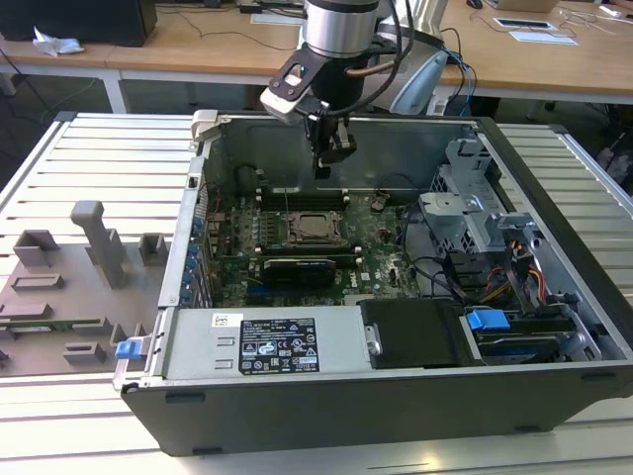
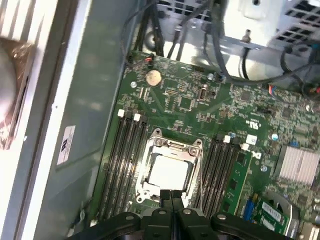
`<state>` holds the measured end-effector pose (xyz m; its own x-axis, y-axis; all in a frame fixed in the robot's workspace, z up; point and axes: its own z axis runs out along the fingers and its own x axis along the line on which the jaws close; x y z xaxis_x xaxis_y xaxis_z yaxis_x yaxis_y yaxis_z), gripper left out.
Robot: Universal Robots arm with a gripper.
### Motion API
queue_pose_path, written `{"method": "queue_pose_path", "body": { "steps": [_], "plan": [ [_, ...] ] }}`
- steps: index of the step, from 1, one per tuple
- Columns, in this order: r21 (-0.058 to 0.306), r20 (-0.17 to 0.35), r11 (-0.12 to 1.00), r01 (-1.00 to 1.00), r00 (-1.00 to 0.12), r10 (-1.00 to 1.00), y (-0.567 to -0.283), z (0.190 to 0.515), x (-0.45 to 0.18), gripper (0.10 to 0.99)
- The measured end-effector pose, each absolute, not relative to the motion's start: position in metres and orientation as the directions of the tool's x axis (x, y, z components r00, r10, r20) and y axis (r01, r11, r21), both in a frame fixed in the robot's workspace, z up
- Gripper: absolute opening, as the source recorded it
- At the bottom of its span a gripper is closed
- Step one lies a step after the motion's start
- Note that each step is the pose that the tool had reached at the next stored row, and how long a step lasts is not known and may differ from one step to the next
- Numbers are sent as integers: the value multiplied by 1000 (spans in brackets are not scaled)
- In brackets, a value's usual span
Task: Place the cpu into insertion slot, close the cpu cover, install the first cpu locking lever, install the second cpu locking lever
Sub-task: 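Install the first cpu locking lever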
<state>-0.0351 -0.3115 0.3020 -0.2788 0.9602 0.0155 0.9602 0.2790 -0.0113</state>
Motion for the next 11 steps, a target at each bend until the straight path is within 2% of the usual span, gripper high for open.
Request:
{"method": "queue_pose_path", "body": {
  "steps": [8, 11],
  "plan": [
    [-11, 15, 502, 865, -502, 865, -311, 302, -35, 106],
    [-11, 16, 546, 838, -546, 838, -311, 302, -35, 106]
  ]
}}
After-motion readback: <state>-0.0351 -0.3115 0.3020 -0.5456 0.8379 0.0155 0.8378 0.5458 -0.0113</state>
